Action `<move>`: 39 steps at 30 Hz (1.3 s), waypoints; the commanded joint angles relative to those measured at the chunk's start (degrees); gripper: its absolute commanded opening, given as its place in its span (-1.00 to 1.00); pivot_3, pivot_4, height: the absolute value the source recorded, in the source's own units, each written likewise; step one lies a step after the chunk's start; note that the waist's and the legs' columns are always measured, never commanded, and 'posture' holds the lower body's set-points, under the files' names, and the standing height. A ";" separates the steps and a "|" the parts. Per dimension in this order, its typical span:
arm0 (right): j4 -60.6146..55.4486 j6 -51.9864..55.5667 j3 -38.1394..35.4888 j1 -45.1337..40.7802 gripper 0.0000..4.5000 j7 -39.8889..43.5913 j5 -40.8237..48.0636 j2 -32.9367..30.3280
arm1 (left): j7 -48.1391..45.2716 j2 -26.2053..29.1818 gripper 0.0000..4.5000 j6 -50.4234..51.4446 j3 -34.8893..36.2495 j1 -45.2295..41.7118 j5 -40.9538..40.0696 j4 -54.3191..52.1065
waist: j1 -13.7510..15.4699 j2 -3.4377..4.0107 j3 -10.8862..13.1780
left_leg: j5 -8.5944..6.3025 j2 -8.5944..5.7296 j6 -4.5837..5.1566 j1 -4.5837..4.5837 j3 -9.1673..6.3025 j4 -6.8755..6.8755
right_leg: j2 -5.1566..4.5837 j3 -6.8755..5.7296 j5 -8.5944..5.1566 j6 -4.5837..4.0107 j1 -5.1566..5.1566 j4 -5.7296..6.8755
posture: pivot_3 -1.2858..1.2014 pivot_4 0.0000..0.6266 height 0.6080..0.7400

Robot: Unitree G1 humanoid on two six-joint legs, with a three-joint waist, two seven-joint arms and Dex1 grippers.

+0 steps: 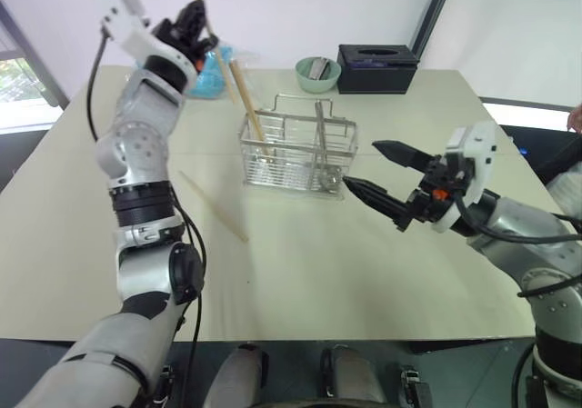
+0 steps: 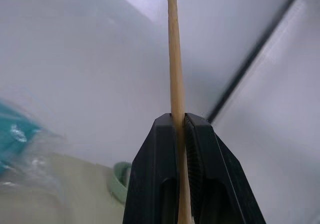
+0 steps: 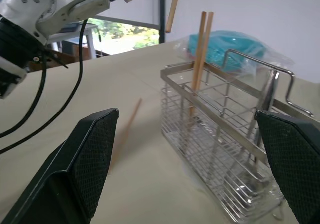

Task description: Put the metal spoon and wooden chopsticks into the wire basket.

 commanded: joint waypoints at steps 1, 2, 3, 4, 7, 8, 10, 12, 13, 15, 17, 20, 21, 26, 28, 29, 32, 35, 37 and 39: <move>-2.64 -0.71 -3.04 0.54 1.00 -1.78 -0.12 -0.53 | -3.88 0.11 -0.99 -4.56 -4.25 -1.20 3.35 0.16 | 0.07 0.00 0.00 | 0.00 0.01 0.00 0.00 0.00 0.00 | 0.01 0.00 0.00 0.00 0.00 0.00 | 0.03 -0.52 -0.30; -2.70 -0.75 -3.36 0.69 1.00 -2.24 0.01 -0.52 | -5.07 0.12 -0.99 -6.15 -5.72 -0.71 4.79 0.41 | 0.11 0.01 0.00 | 0.00 0.01 0.00 0.00 -0.01 0.00 | 0.02 0.00 0.00 0.00 0.00 0.00 | 0.03 -0.52 -0.30; -2.74 -0.73 -3.79 0.82 1.00 -2.73 0.27 -0.46 | -6.41 0.10 -0.99 -7.88 -7.25 -0.09 6.27 0.71 | 0.11 0.01 0.01 | 0.00 0.00 0.00 0.00 0.00 0.00 | 0.02 0.00 0.00 0.00 0.01 0.00 | 0.03 -0.52 -0.30; -2.79 -0.65 -4.11 0.87 1.00 -3.14 0.54 -0.42 | -7.53 0.05 -0.99 -9.48 -8.43 0.44 7.51 1.09 | 0.15 0.01 0.01 | 0.00 0.01 0.01 0.00 0.00 0.00 | 0.02 0.01 0.00 0.00 0.01 0.00 | 0.03 -0.52 -0.30; -2.88 -0.61 -5.00 1.27 1.00 -3.45 1.23 -0.57 | -9.04 -1.06 -0.99 -13.70 -10.25 1.67 9.84 2.71 | 0.19 0.01 0.01 | 0.00 0.02 0.01 0.00 0.00 -0.01 | 0.02 0.02 0.00 -0.01 0.02 -0.03 | 0.03 -0.52 -0.30; -2.84 -0.60 -5.19 1.34 1.00 -3.50 1.32 -0.62 | -9.35 -1.55 -0.99 -15.16 -10.65 1.98 10.51 3.45 | 0.19 0.01 0.01 | 0.00 0.02 0.01 0.00 -0.01 -0.01 | 0.02 0.02 0.00 -0.01 0.02 -0.03 | 0.03 -0.52 -0.30; -2.63 -0.38 -5.47 1.11 1.00 -3.92 1.55 -0.61 | -9.77 -2.49 -0.99 -18.29 -11.54 2.67 12.20 5.06 | 0.19 0.01 0.01 | 0.00 0.03 0.02 -0.01 -0.01 -0.01 | 0.02 0.02 0.00 -0.01 0.03 -0.04 | 0.03 -0.52 -0.30; -2.29 -0.08 -5.97 0.72 1.00 -4.26 2.21 -0.75 | -10.02 -3.31 -0.99 -21.62 -12.69 3.42 14.48 7.24 | 0.20 0.01 0.01 | 0.00 0.03 0.02 -0.01 -0.01 -0.01 | 0.02 0.02 0.00 -0.01 0.03 -0.05 | 0.03 -0.52 -0.30; -2.18 0.05 -6.16 0.53 1.00 -4.37 2.54 -0.89 | -10.03 -3.61 -0.99 -23.19 -13.05 3.67 15.43 8.37 | 0.20 0.01 0.01 | 0.00 0.03 0.02 -0.01 -0.02 -0.01 | 0.02 0.02 0.00 -0.01 0.03 -0.05 | 0.03 -0.52 -0.30; -2.02 0.28 -6.59 0.29 1.00 -4.50 3.20 -1.31 | -9.76 -4.07 -0.99 -25.56 -13.29 4.01 16.77 10.35 | 0.19 0.01 0.01 | 0.00 0.02 0.02 -0.01 -0.01 -0.01 | 0.02 0.02 0.00 -0.01 0.03 -0.05 | 0.03 -0.52 -0.30; -1.73 0.37 -7.13 0.28 1.00 -4.45 3.69 -1.80 | -9.58 -4.59 -0.99 -27.35 -13.39 4.44 17.60 11.59 | 0.18 0.02 0.01 | 0.00 0.02 0.03 -0.01 -0.01 -0.01 | 0.02 0.02 0.00 -0.01 0.03 -0.05 | 0.03 -0.52 -0.30; -1.03 0.42 -7.98 0.15 1.00 -4.64 4.27 -2.38 | -9.60 -5.39 -0.99 -29.74 -13.64 5.44 18.69 12.71 | 0.21 0.02 0.02 | 0.00 0.03 0.03 -0.02 -0.02 -0.01 | 0.02 0.02 0.00 -0.01 0.03 -0.05 | 0.03 -0.52 -0.30; -0.75 0.52 -8.29 -0.06 1.00 -4.88 4.58 -2.48 | -9.58 -5.65 -0.82 -29.96 -13.67 5.90 18.85 12.72 | 0.20 0.02 0.02 | 0.00 0.03 0.03 -0.02 -0.02 -0.01 | 0.02 0.02 0.00 -0.01 0.03 -0.05 | 0.03 -0.52 -0.30; 0.33 0.52 -8.85 -0.49 1.00 -5.33 5.23 -2.78 | -9.24 -6.43 0.21 -29.76 -13.62 7.75 18.93 10.67 | 0.20 0.02 0.02 | -0.01 0.03 0.04 -0.01 -0.03 -0.02 | 0.02 0.01 0.00 -0.01 0.03 -0.05 | 0.03 -0.52 -0.30; 0.64 0.40 -8.75 -0.48 1.00 -5.38 5.16 -2.70 | -8.58 -6.36 0.67 -28.82 -13.31 8.26 18.63 9.11 | 0.20 0.02 0.02 | -0.01 0.03 0.04 -0.01 -0.03 -0.01 | 0.02 0.01 0.00 -0.01 0.03 -0.05 | 0.03 -0.52 -0.30; 0.85 0.31 -8.61 -0.54 1.00 -5.35 5.06 -2.64 | -8.21 -6.26 0.86 -28.22 -13.12 8.43 18.45 8.34 | 0.20 0.02 0.02 | -0.01 0.03 0.04 -0.01 -0.02 -0.01 | 0.02 0.01 0.00 -0.01 0.03 -0.05 | 0.03 -0.52 -0.30; 1.55 -0.09 -7.89 -0.77 1.00 -5.17 4.39 -2.30 | -7.46 -5.23 0.98 -24.72 -12.92 9.10 17.80 4.15 | 0.16 0.02 0.02 | -0.01 0.04 0.04 -0.01 -0.03 -0.02 | 0.02 0.01 0.00 -0.01 0.03 -0.05 | 0.03 -0.52 -0.30; 2.12 -0.51 -7.29 -1.03 1.00 -4.91 3.74 -1.97 | -6.51 -3.36 0.98 -18.64 -12.80 9.63 16.89 -1.88 | 0.12 0.03 0.03 | -0.01 0.04 0.04 -0.01 -0.03 -0.02 | 0.03 0.01 0.00 -0.01 0.03 -0.04 | 0.03 -0.52 -0.30; 2.51 -0.80 -7.01 -1.23 1.00 -4.68 3.49 -1.68 | -5.63 -1.54 0.98 -14.45 -12.33 9.66 16.33 -6.45 | 0.11 0.04 0.03 | -0.01 0.04 0.04 -0.01 -0.03 -0.02 | 0.04 0.01 0.00 -0.01 0.03 -0.03 | 0.03 -0.52 -0.30; 3.35 -1.37 -6.00 -1.89 1.00 -3.87 2.65 -1.43 | -1.27 2.19 0.98 -4.87 -8.65 7.69 13.47 -12.99 | -0.05 0.05 0.05 | -0.01 0.04 0.04 0.00 -0.04 -0.02 | 0.06 0.01 0.00 -0.01 0.03 -0.02 | 0.03 -0.52 -0.30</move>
